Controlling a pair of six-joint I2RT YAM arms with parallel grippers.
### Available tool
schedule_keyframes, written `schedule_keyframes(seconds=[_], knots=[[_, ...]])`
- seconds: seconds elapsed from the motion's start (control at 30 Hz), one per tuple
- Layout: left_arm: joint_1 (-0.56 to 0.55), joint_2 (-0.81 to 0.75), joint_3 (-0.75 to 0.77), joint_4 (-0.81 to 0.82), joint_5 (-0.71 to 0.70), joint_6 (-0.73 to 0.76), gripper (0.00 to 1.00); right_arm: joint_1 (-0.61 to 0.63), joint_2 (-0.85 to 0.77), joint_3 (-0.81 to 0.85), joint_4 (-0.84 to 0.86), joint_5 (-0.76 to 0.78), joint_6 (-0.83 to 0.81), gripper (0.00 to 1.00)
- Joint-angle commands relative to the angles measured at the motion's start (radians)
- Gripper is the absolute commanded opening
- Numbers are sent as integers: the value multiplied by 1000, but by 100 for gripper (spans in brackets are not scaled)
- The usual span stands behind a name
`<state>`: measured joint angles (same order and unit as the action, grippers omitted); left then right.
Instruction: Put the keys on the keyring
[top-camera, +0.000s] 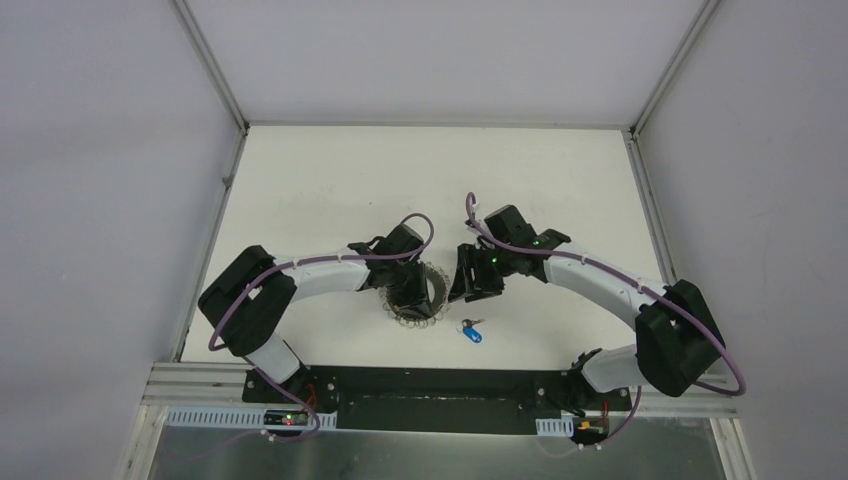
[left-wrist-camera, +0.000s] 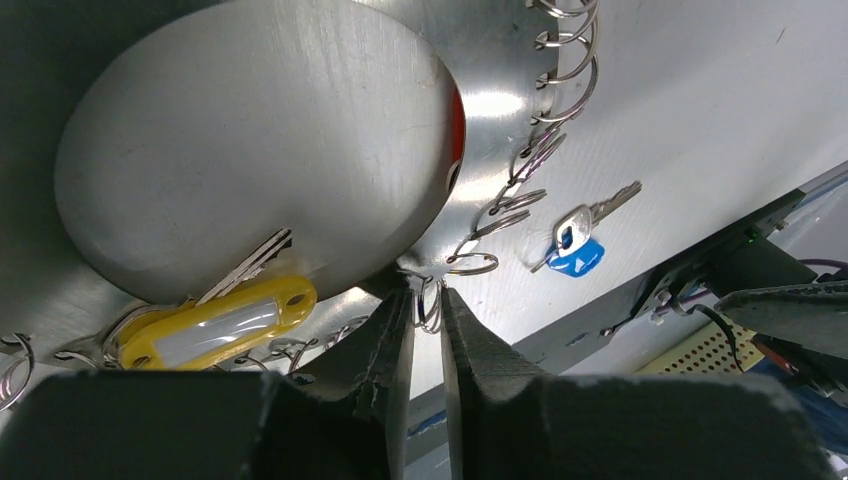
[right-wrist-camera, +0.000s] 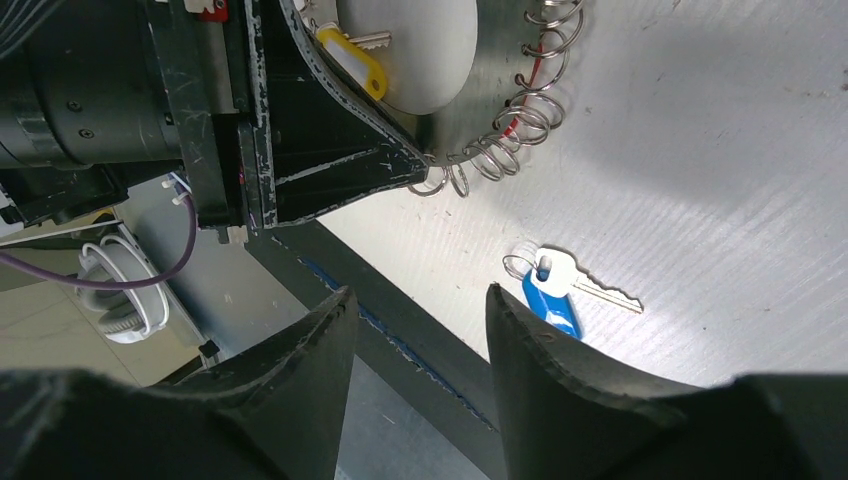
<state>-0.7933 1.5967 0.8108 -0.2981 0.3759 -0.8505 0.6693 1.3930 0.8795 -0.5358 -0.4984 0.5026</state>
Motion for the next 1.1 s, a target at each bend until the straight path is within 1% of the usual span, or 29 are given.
schedule_keyframes(seconds=[0.0, 0.1, 0.17, 0.27, 0.4, 0.57, 0.63, 0.7, 0.83, 1.07], knots=[[-13, 16, 27, 11, -6, -4, 20, -6, -23, 2, 28, -12, -15, 53], [-14, 21, 23, 10, -11, -10, 23, -7, -28, 4, 28, -12, -16, 54], [-14, 22, 21, 10, -15, -12, 22, -8, -32, 4, 28, -12, -18, 54], [-13, 18, 20, 11, -15, -13, 15, -8, -39, 2, 28, -11, -18, 56], [-14, -11, 22, 10, -21, -12, 0, -9, -59, -4, 28, -8, -23, 61], [-14, -74, 28, 11, -19, -22, 0, -8, -110, -7, 35, -16, -63, 70], [-14, -105, 32, 11, -15, -47, 0, -8, -140, -7, 44, -29, -90, 73], [-14, -136, 37, 13, -9, -73, 0, -9, -179, -9, 55, -29, -111, 75], [-14, -209, 39, 13, -14, -174, 0, -8, -262, -9, 74, -6, -139, 75], [-13, -343, 8, 13, -75, -419, 0, 5, -336, 19, 61, 18, -200, 68]])
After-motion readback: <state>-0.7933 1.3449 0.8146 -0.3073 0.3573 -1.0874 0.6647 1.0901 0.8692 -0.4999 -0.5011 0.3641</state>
